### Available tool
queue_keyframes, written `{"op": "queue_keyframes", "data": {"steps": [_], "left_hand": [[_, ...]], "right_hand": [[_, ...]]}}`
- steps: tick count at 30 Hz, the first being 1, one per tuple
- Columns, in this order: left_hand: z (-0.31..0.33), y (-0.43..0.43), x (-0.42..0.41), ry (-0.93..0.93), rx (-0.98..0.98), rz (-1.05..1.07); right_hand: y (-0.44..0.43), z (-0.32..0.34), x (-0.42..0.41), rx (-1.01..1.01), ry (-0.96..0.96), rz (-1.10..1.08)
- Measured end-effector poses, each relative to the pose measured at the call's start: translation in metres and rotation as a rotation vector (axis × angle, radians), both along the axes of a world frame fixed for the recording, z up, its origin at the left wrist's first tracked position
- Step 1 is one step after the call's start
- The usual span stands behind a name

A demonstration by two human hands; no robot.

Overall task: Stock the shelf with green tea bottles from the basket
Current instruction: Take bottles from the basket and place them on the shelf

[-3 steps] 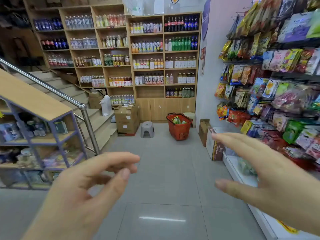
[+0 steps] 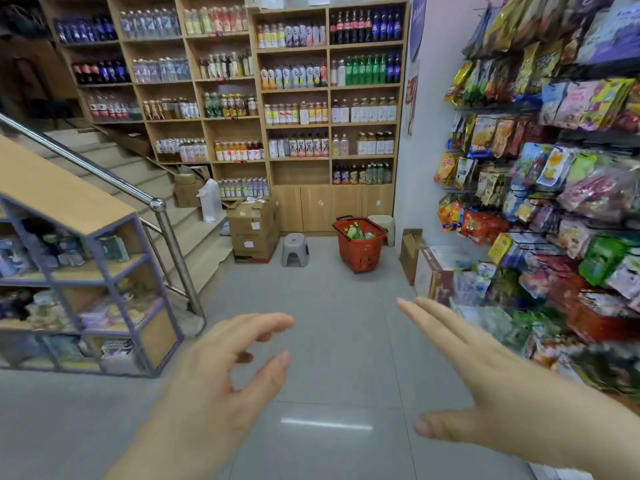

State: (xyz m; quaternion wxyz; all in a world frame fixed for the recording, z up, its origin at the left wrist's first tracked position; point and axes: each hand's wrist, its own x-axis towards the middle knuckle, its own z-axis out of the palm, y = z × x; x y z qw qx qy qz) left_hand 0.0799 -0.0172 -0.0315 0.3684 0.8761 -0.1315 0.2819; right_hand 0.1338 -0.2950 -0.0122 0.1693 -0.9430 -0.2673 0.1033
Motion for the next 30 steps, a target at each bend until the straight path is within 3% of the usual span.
{"op": "queue_keyframes", "data": {"steps": [3,5,8,12,14,16,19,25,30], "left_hand": [[-0.052,-0.002,0.091,0.232,0.254,0.145],[-0.082,0.005,0.139,0.394,0.261,0.223],[-0.107,0.016,0.196,0.344,-0.03,0.253],[-0.116,0.043,0.289,0.435,-0.753,0.26],[-0.12,0.062,0.334,0.519,-1.03,0.217],[-0.125,0.084,0.38,0.554,-1.113,0.183],[-0.132,0.12,0.462,0.544,-1.012,0.181],[-0.127,0.164,0.632,0.446,-0.447,0.197],[-0.147,0.174,0.778,0.413,-0.062,0.088]], "right_hand": [[0.007,-0.047,0.083,0.059,0.041,-0.033],[0.013,-0.074,0.137,0.213,-0.028,-0.125],[0.031,-0.107,0.208,0.563,0.012,-0.302],[0.063,-0.135,0.312,1.025,0.354,-0.561],[0.075,-0.145,0.363,1.087,0.541,-0.62],[0.086,-0.159,0.416,1.059,0.585,-0.637],[0.106,-0.177,0.491,0.969,0.466,-0.712],[0.131,-0.195,0.635,0.573,0.135,-0.638],[0.138,-0.208,0.733,0.396,0.059,-0.645]]}}
